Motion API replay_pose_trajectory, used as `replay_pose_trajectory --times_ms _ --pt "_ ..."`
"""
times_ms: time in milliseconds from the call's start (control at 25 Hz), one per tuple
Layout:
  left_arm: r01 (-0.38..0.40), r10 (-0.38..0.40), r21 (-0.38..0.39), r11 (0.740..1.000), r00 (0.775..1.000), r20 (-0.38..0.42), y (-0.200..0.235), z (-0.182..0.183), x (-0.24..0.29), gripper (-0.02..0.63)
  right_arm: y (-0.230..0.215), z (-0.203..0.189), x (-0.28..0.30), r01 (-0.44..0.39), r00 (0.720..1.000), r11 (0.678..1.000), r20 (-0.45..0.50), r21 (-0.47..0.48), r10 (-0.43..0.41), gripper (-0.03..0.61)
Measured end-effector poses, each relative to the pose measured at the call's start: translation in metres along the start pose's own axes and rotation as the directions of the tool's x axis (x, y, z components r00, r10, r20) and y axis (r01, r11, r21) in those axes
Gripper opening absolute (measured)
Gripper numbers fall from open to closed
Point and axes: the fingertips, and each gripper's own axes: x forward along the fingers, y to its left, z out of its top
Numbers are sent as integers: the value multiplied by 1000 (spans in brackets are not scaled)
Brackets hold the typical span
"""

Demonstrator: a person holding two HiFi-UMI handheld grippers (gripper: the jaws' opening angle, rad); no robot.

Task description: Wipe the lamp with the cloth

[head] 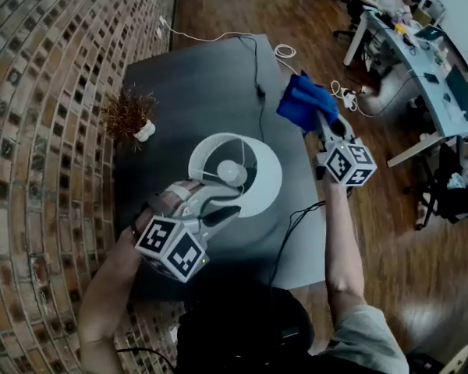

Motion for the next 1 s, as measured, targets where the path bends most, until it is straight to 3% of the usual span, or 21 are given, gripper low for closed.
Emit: replay_pose_trajectory --times_ms 120,240,320,440,480,560,640,720,880,1000 --pt "-18 16 -77 997 999 -34 64 1 29 121 -9 12 -55 97 995 993 29 -70 -95 80" --pt "-27 20 -91 995 997 -77 110 9 62 130 7 -52 -95 121 983 976 -118 -181 -143 80" --pt "-47 37 -87 995 992 -118 137 11 83 137 34 -115 -107 74 954 966 -263 -248 -141 80" --pt "-97 75 -108 989 980 -186 174 7 112 140 103 -201 -112 -114 892 922 -447 -371 -70 80" --pt "-117 90 -119 986 974 -207 184 6 120 140 130 -219 -109 -190 878 881 -477 -433 -45 80" --pt "-153 118 -129 980 963 -242 198 6 131 139 175 -235 -94 -289 880 759 -474 -584 -29 80" --pt "-168 132 -119 979 955 -265 203 10 139 138 193 -237 -69 -293 904 629 -423 -720 -63 80" --pt "-167 134 -99 981 951 -280 203 16 147 138 185 -249 -41 -280 910 532 -398 -799 -120 80" --pt "-169 143 -62 984 941 -306 200 26 161 138 169 -291 -27 -369 878 427 -460 -826 -132 80" --pt "-170 142 -59 984 935 -326 203 28 167 138 183 -312 -54 -511 806 362 -581 -780 -114 78"
